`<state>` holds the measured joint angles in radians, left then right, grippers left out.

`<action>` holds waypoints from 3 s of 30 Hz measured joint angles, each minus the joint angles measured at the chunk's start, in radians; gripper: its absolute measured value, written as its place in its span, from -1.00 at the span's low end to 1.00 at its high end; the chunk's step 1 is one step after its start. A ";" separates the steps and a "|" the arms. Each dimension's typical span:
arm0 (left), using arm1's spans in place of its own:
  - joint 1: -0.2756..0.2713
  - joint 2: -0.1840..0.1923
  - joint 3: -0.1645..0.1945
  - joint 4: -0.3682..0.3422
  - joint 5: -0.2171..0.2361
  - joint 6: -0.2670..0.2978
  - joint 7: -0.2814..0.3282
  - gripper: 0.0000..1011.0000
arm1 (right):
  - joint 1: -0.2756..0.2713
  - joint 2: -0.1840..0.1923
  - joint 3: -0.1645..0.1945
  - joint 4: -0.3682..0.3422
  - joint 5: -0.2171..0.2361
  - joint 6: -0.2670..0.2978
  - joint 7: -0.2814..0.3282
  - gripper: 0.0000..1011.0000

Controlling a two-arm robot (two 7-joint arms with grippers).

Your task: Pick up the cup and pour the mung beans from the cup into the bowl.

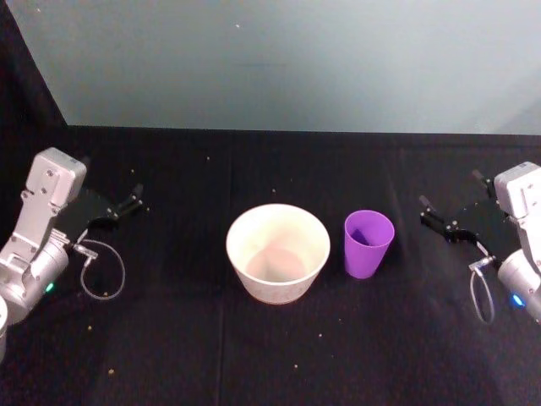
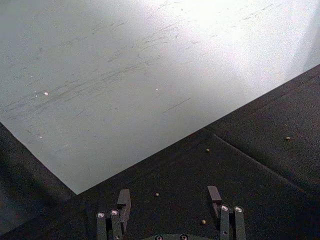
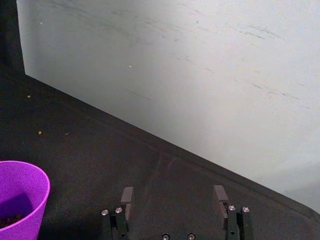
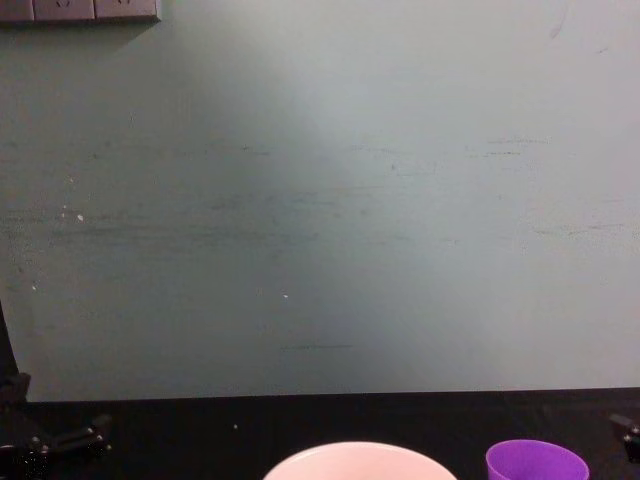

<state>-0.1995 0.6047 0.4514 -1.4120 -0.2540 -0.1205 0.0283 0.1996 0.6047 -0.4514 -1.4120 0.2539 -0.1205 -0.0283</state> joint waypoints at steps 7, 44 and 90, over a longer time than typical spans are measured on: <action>0.000 0.000 0.000 0.000 0.000 0.000 0.000 0.98 | 0.000 0.000 0.000 0.000 0.000 0.000 0.000 0.98; 0.000 0.000 0.000 0.000 0.000 0.000 0.000 0.98 | -0.111 0.060 0.050 -0.038 0.032 -0.131 0.066 0.98; 0.000 0.000 0.000 0.000 0.000 0.000 0.000 0.98 | -0.016 -0.130 0.014 0.173 0.212 -0.216 0.505 0.98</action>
<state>-0.1995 0.6047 0.4513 -1.4120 -0.2539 -0.1205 0.0283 0.1840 0.4750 -0.4371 -1.2391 0.4663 -0.3367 0.4770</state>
